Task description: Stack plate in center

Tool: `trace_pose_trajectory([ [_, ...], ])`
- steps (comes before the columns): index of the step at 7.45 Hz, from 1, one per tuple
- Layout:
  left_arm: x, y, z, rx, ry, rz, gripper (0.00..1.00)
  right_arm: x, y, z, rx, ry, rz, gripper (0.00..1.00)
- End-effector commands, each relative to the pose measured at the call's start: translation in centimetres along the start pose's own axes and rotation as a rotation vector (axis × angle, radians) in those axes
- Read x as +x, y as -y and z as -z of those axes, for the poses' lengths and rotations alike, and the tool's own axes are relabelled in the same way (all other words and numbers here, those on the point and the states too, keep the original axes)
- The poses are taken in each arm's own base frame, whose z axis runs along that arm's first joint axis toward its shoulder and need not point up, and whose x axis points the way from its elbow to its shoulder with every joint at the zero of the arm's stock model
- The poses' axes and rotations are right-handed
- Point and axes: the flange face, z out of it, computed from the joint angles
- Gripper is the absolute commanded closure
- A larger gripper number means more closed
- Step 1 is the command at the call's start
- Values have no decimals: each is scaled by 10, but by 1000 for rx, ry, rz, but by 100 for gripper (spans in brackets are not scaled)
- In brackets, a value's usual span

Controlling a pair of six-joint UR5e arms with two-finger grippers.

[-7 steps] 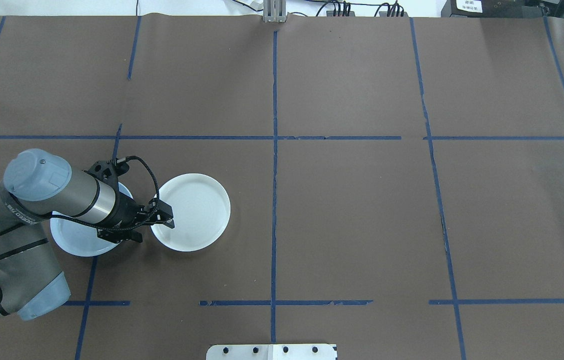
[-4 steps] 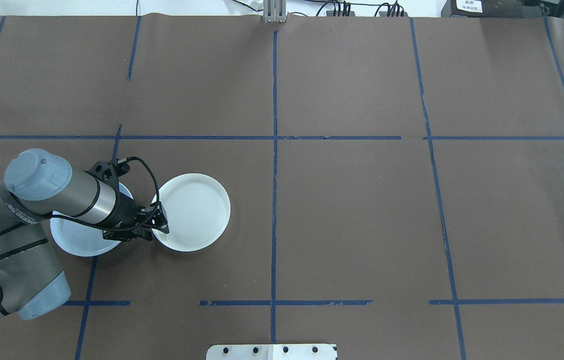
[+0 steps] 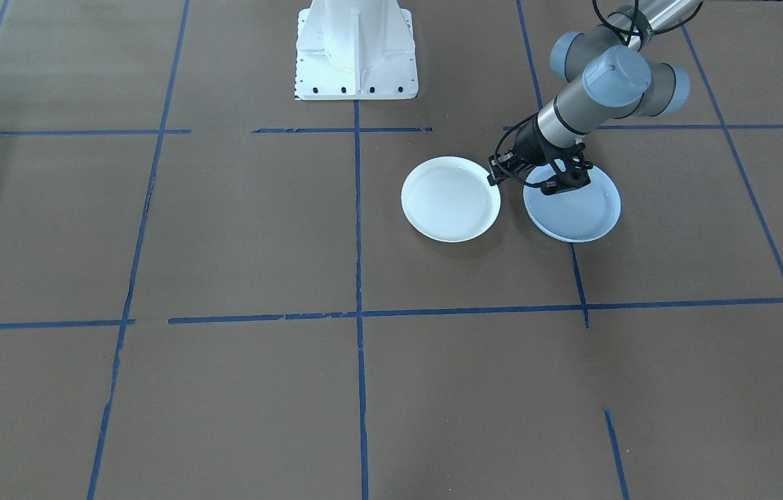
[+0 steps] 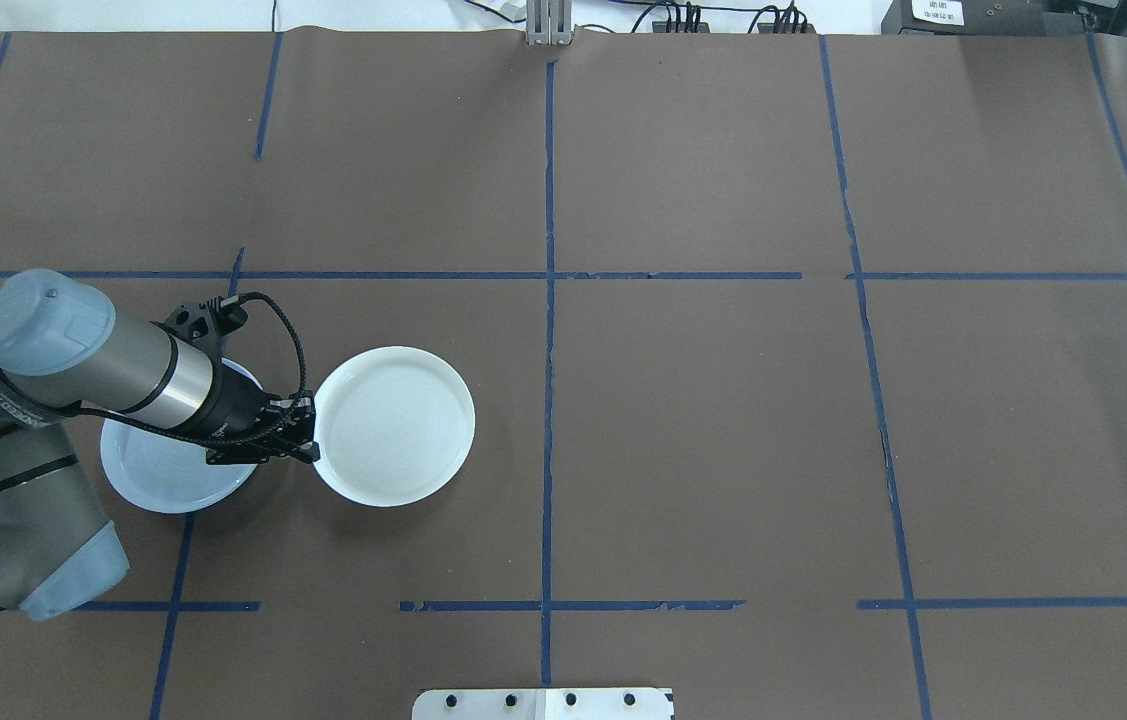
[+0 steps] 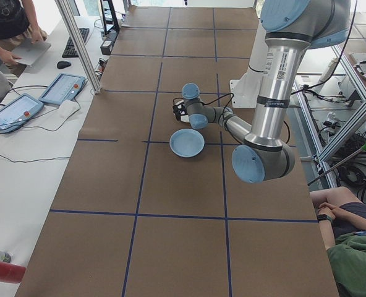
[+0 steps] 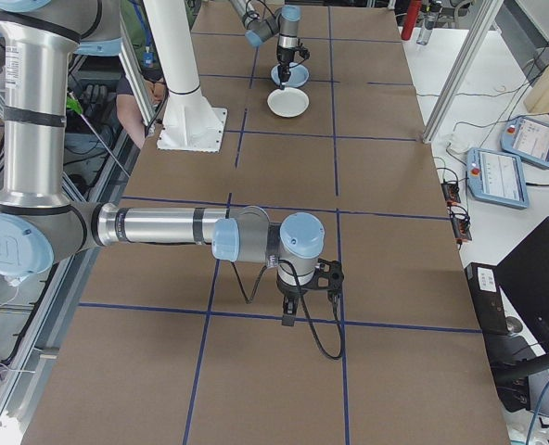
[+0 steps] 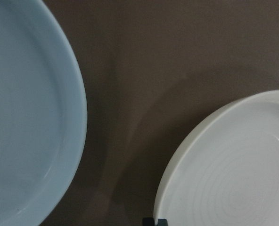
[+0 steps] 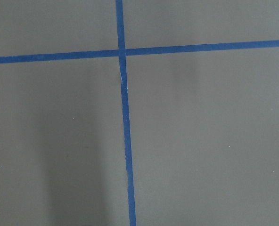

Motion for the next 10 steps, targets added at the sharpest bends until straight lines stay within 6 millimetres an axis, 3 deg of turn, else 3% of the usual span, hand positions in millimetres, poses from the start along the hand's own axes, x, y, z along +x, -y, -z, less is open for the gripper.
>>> trace_pose_trajectory([
  [1, -19, 25, 58, -13, -37, -88, 100, 0, 0, 0, 0, 0, 0, 0],
  [3, -66, 55, 101, -2, -34, -193, 100, 0, 0, 0, 0, 0, 0, 0],
  [4, -100, 65, 110, 6, -11, -243, 100, 0, 0, 0, 0, 0, 0, 0],
  [6, -162, 72, 106, -5, 54, -331, 100, 0, 0, 0, 0, 0, 0, 0],
  [9, -201, 88, 86, -12, 70, -322, 100, 0, 0, 0, 0, 0, 0, 0],
  [10, -205, 89, 84, -11, 64, -328, 100, 0, 0, 0, 0, 0, 0, 0],
])
